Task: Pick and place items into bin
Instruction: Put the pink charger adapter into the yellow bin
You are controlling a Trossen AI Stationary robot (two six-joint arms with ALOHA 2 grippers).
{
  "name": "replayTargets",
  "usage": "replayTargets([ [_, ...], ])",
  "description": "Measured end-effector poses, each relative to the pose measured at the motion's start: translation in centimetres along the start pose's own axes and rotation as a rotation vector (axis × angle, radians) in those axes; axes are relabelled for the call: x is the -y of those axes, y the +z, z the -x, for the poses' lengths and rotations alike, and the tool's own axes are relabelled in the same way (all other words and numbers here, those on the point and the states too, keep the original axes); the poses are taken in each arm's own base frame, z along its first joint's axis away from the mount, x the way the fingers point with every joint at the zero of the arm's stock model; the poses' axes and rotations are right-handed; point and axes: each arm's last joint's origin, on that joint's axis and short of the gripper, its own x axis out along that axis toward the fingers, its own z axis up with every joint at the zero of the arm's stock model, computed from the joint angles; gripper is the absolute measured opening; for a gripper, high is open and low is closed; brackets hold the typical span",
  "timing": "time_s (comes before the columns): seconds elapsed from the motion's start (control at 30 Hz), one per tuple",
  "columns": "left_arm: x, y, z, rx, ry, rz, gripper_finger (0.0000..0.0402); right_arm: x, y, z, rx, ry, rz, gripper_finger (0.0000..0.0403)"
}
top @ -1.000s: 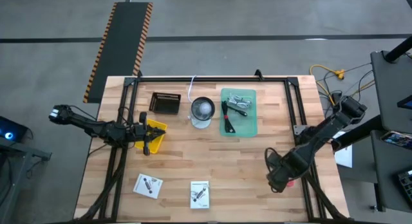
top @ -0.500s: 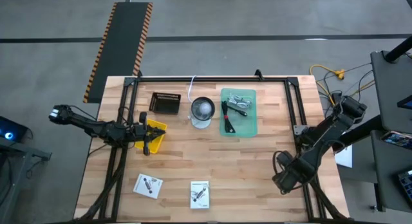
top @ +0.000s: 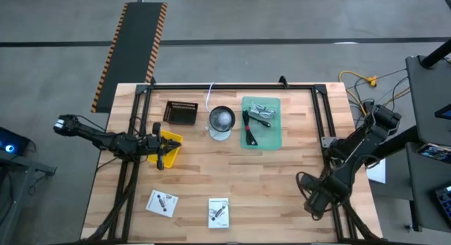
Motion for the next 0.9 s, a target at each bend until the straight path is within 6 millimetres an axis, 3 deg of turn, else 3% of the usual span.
replayTargets([
  [0.27, 0.0, 0.0, 0.0, 0.000, 0.000, 0.000, 0.0002, -0.7, -1.0, -0.3, 0.128, 0.042, 0.225, 0.0266],
  [0.57, 0.0, 0.0, 0.0, 0.000, 0.000, 0.000, 0.0002, -0.4, -0.8, -2.9, 0.106, -0.076, 0.241, 0.0279],
  [0.9, 0.0, 0.0, 0.0, 0.000, 0.000, 0.000, 0.0002, -1.2, -0.9, -4.3, 0.024, -0.087, 0.310, 0.0272],
])
